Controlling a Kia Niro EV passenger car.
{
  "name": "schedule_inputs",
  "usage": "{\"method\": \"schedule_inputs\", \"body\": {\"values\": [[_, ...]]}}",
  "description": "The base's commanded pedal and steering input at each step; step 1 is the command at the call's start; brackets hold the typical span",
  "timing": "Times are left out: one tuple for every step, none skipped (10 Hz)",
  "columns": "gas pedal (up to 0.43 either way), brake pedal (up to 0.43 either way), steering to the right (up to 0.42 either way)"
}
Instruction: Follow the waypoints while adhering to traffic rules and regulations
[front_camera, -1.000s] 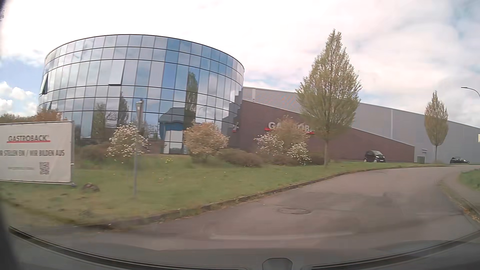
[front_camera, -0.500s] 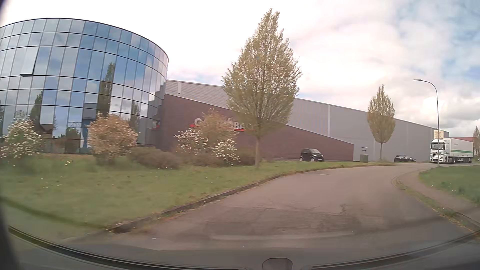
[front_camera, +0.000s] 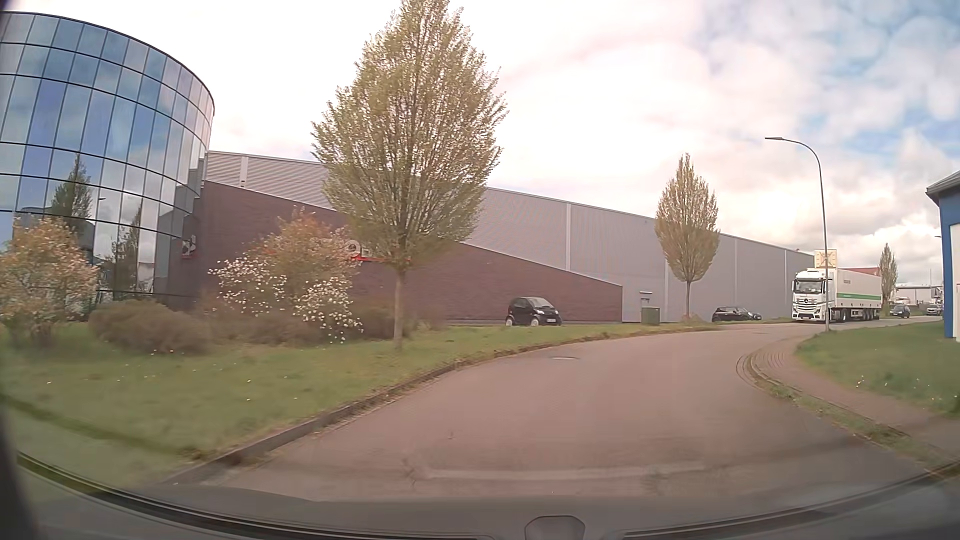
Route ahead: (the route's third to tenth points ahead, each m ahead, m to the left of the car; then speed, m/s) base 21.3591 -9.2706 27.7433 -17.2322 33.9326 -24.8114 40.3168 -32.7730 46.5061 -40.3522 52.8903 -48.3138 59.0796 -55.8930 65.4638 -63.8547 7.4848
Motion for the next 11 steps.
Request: {"method": "schedule_inputs", "body": {"values": [[0.26,0.0,0.108],[0.26,0.0,0.092],[0.26,0.0,0.086],[0.26,0.0,0.086],[0.26,0.0,0.087],[0.26,0.0,0.091],[0.26,0.0,0.101],[0.26,0.0,0.107],[0.24,0.0,0.11],[0.228,0.0,0.115],[0.228,0.0,0.119]]}}
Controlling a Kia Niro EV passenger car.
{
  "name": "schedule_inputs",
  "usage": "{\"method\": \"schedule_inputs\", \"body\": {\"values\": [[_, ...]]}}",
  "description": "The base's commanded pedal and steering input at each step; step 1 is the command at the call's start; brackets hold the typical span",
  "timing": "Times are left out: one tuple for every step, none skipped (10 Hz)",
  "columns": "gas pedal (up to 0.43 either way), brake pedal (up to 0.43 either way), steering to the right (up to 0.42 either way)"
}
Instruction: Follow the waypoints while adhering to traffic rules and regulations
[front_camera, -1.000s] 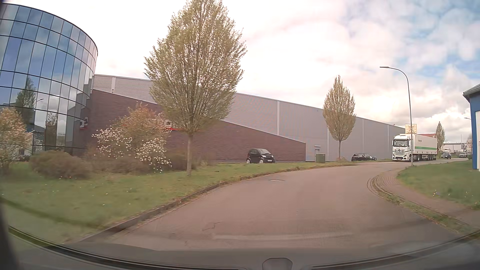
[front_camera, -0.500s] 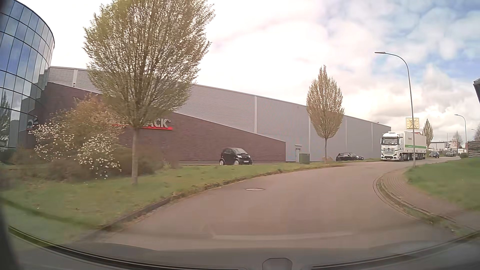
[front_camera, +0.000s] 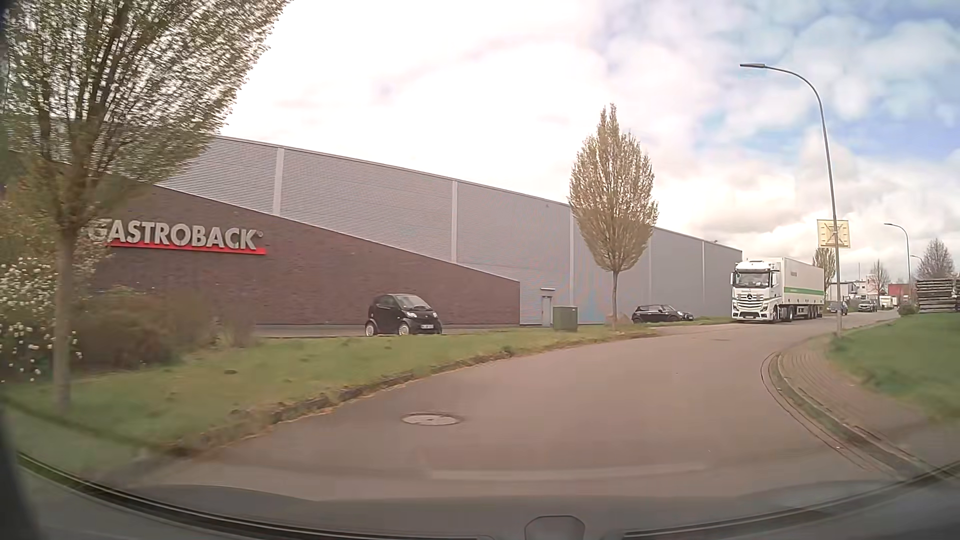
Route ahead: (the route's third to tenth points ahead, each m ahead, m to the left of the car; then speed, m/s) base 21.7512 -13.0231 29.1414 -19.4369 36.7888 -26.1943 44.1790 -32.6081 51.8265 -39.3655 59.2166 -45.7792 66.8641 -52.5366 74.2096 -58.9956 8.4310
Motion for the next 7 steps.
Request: {"method": "schedule_inputs", "body": {"values": [[0.228,0.0,0.124],[0.22,0.0,0.129],[0.22,0.0,0.135],[0.22,0.0,0.139],[0.22,0.0,0.145],[0.209,0.0,0.15],[0.197,0.0,0.153]]}}
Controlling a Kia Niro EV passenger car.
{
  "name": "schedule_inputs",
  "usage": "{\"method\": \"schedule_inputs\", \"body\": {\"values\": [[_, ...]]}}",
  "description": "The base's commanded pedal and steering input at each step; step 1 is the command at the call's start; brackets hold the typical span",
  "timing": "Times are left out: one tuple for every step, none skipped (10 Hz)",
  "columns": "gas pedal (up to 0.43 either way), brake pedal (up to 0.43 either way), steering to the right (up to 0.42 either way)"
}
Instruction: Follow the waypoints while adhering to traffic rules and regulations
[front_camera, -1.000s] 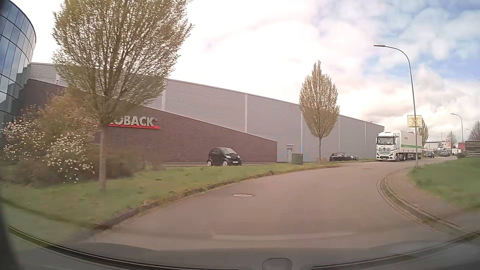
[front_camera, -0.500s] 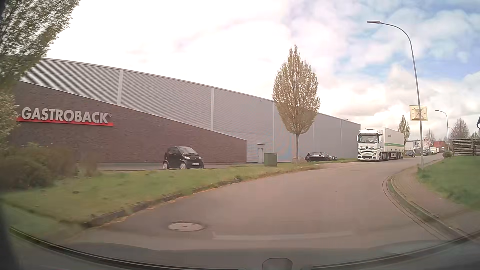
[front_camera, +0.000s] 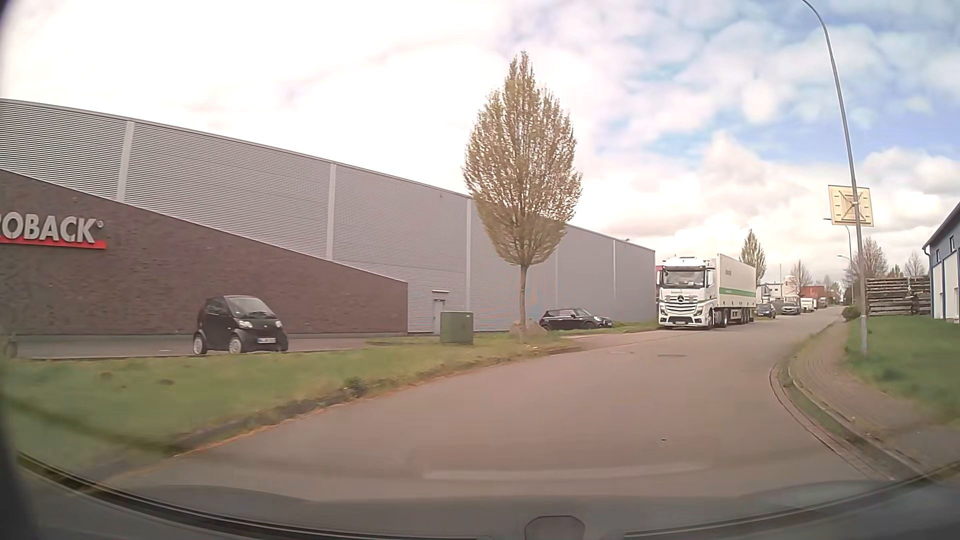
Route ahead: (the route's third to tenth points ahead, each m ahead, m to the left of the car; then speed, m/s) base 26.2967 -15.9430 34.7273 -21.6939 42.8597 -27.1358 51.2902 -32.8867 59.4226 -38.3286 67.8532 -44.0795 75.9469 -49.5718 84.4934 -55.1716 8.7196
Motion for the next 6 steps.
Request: {"method": "schedule_inputs", "body": {"values": [[0.197,0.0,0.154],[0.197,0.0,0.155],[0.197,0.0,0.155],[0.209,0.0,0.156],[0.209,0.0,0.156],[0.22,0.0,0.156]]}}
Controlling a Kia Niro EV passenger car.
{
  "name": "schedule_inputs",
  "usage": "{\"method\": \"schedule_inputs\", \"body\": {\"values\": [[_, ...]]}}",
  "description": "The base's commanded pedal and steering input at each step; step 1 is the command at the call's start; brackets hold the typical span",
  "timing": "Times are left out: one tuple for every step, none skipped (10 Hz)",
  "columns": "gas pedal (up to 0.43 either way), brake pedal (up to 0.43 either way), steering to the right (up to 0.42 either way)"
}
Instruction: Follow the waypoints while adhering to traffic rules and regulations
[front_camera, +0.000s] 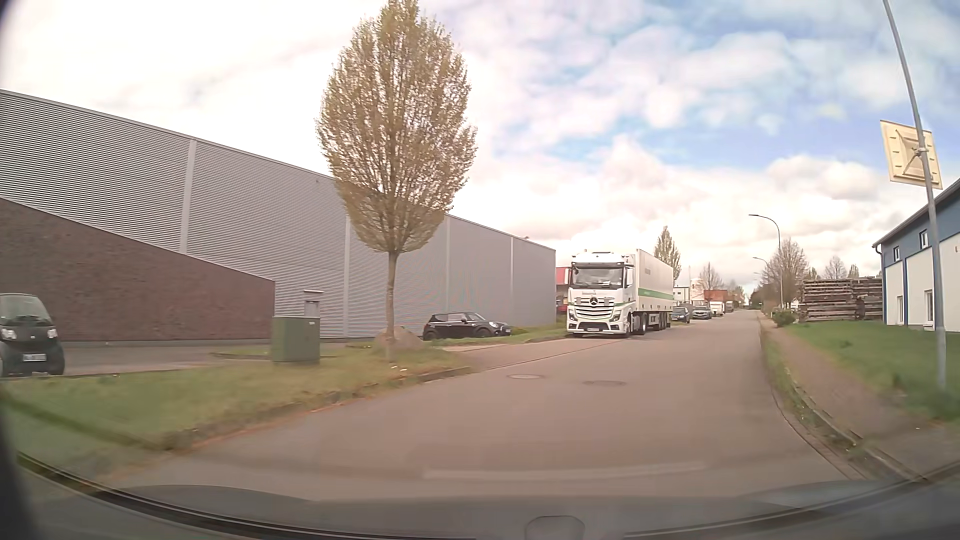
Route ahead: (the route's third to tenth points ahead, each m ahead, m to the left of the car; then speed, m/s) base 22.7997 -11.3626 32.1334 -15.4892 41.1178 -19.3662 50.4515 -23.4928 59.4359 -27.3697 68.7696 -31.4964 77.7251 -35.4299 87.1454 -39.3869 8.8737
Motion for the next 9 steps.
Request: {"method": "schedule_inputs", "body": {"values": [[0.22,0.0,0.156],[0.22,0.0,0.156],[0.22,0.0,0.155],[0.22,0.0,0.154],[0.22,0.0,0.15],[0.22,0.0,0.141],[0.22,0.0,0.133],[0.22,0.0,0.119],[0.22,0.0,0.106]]}}
